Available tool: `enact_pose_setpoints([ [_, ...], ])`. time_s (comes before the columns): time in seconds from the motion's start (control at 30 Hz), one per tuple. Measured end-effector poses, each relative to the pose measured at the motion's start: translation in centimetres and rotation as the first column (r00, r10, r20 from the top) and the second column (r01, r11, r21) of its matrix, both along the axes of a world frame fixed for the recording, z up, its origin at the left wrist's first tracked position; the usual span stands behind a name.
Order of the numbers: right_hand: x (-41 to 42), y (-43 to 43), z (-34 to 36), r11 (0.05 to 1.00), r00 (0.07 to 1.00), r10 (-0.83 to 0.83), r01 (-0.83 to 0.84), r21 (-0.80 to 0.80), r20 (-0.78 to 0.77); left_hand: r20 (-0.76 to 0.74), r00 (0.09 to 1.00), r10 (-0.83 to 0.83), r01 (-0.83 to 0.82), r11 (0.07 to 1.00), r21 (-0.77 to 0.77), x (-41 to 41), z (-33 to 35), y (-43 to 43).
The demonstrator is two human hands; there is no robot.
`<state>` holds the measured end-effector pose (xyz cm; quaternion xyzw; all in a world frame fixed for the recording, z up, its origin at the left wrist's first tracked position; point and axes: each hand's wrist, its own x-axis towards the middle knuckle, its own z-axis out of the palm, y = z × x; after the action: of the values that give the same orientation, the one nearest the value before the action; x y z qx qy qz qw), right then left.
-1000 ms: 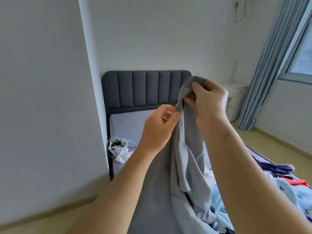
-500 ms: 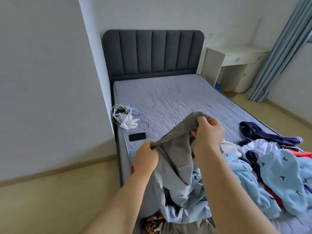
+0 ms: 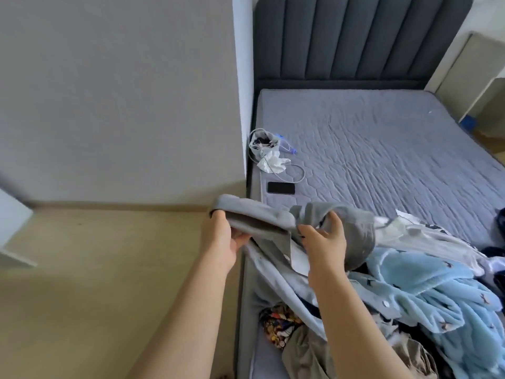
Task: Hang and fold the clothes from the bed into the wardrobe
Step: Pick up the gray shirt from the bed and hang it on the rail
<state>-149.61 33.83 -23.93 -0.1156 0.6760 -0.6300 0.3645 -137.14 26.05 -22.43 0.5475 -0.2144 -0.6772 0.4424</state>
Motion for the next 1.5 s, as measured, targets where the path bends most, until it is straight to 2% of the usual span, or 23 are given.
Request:
enact_pose_setpoints([
  [0.07, 3.1, -1.3, 0.0, 0.987, 0.984, 0.162, -0.161, 0.018, -0.067, -0.014, 0.996, 0.088, -0.089, 0.995, -0.055, 3.4, 0.4, -0.3],
  [0.2, 10.3, -3.8, 0.9, 0.91, 0.883, 0.409, -0.414, 0.031, -0.231, -0.014, 0.97, 0.242, -0.241, 0.955, -0.17, 11.1, 1.7, -0.8],
  [0.27, 14.2, -5.1, 1.6, 0.867, 0.836, 0.486, -0.498, 0.017, -0.255, -0.05, 0.926, 0.373, -0.376, 0.912, -0.165, 15.6, 2.4, -1.1],
  [0.37, 21.3, -6.9, 2.6, 0.786, 0.763, 0.598, -0.618, -0.007, -0.246, -0.034, 0.902, 0.431, -0.424, 0.866, -0.266, 23.2, 4.0, -0.7],
  [0.43, 26.6, -7.7, 3.3, 0.71, 0.693, 0.668, -0.702, -0.045, -0.269, -0.049, 0.854, 0.517, -0.508, 0.813, -0.284, 28.6, 4.8, -0.3],
  [0.6, 39.0, -8.5, 4.6, 0.595, 0.613, 0.748, -0.789, -0.153, -0.254, -0.001, 0.762, 0.648, -0.603, 0.708, -0.367, 41.5, 5.9, 0.8],
  [0.7, 44.6, -8.4, 5.4, 0.508, 0.546, 0.805, -0.836, -0.205, -0.232, 0.073, 0.637, 0.767, -0.701, 0.617, -0.357, 47.9, 6.0, 1.9],
  [0.8, 49.0, -8.8, 6.1, 0.459, 0.505, 0.838, -0.857, -0.235, -0.205, 0.208, 0.52, 0.828, -0.697, 0.553, -0.457, 53.0, 6.1, 3.0],
  [0.87, 51.6, -9.4, 6.3, 0.485, 0.503, 0.813, -0.864, -0.14, -0.293, 0.29, 0.466, 0.836, -0.639, 0.545, -0.544, 55.8, 6.0, 4.0],
  [0.93, 53.7, -10.4, 6.0, 0.536, 0.502, 0.765, -0.844, -0.034, -0.403, 0.408, 0.423, 0.809, -0.573, 0.588, -0.571, 58.1, 5.9, 4.7],
  [1.07, 58.0, -12.8, 5.1, 0.578, 0.515, 0.716, -0.816, -0.015, -0.471, 0.611, 0.295, 0.735, -0.555, 0.652, -0.516, 61.1, 5.6, 4.7],
  [1.17, 61.2, -15.2, 4.6, 0.58, 0.527, 0.656, -0.81, -0.087, -0.54, 0.692, 0.18, 0.699, -0.522, 0.665, -0.535, 63.1, 6.1, 3.6],
  [1.3, 65.7, -20.4, 4.7, 0.37, 0.411, 0.794, -0.911, -0.18, -0.448, 0.802, -0.113, 0.586, -0.493, 0.668, -0.557, 67.1, 7.0, 0.3],
  [1.33, 66.9, -22.0, 5.0, 0.333, 0.383, 0.809, -0.924, -0.191, -0.445, 0.824, -0.164, 0.542, -0.509, 0.669, -0.542, 67.9, 7.2, -0.7],
  [1.4, 69.3, -25.1, 5.9, 0.279, 0.339, 0.813, -0.94, -0.195, -0.473, 0.849, -0.209, 0.486, -0.552, 0.658, -0.512, 69.4, 7.6, -2.8],
  [1.5, 72.8, -29.1, 6.8, 0.205, 0.257, 0.809, -0.966, -0.156, -0.529, 0.834, -0.26, 0.486, -0.593, 0.601, -0.535, 71.7, 7.8, -5.5],
])
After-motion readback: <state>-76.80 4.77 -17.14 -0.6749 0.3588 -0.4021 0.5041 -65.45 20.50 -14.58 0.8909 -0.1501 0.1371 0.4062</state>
